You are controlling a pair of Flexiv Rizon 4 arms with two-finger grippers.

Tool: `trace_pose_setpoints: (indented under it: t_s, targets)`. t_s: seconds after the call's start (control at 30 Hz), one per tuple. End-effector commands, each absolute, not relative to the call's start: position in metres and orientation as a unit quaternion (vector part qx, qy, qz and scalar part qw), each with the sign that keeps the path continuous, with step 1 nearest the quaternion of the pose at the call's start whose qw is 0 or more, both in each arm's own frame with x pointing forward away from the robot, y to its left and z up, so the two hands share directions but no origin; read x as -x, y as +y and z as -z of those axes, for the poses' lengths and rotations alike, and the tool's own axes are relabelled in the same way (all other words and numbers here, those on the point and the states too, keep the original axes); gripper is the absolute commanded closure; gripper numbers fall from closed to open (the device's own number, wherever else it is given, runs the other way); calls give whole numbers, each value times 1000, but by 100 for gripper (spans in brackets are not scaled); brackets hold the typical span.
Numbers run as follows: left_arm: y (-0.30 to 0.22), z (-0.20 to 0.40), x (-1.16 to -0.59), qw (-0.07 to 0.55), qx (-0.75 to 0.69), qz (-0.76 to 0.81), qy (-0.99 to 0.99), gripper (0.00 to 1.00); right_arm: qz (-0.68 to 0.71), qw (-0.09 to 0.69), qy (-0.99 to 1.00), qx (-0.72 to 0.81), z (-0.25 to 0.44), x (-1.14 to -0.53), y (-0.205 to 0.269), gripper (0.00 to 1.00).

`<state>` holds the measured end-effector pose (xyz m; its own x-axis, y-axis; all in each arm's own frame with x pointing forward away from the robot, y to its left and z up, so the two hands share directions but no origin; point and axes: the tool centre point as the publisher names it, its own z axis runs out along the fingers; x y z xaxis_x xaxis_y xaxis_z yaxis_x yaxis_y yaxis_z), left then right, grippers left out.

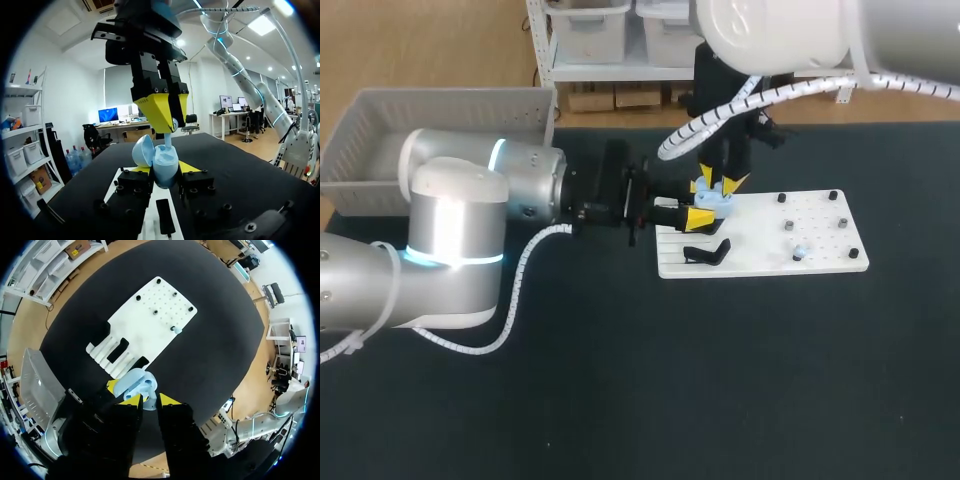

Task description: Pick up each earbud case from the left stands, insert the matching earbuds, close the lid, and place the case in the box.

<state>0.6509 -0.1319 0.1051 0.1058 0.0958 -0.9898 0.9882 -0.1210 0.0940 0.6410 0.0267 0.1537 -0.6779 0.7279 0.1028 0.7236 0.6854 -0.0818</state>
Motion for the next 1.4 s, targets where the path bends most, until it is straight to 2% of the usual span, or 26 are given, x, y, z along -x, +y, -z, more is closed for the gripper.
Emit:
trace_pose_setpoints:
  t_s: [0.03, 1.1, 1.13, 1.17, 1.2, 1.4]
  targets:
    - [-132, -104, -650, 470, -577, 476, 469, 100, -16, 64, -916, 397, -152, -641, 27, 100]
    - [-132, -104, -650, 470, -577, 476, 469, 100, -22, 61, -912, 405, -144, -646, 21, 98]
    - [-132, -104, -650, 470, -577, 476, 469, 100, -21, 60, -913, 404, -143, -647, 21, 69]
    - [-132, -104, -650, 470, -577, 476, 469, 100, -20, 58, -913, 403, -143, -647, 21, 18]
    - [-132, -104, -650, 470, -577, 476, 469, 100, -15, 56, -914, 402, -145, -646, 22, 0]
    - [-132, -104, -650, 470, -577, 476, 469, 100, 20, 45, -920, 389, -168, -629, 19, 0]
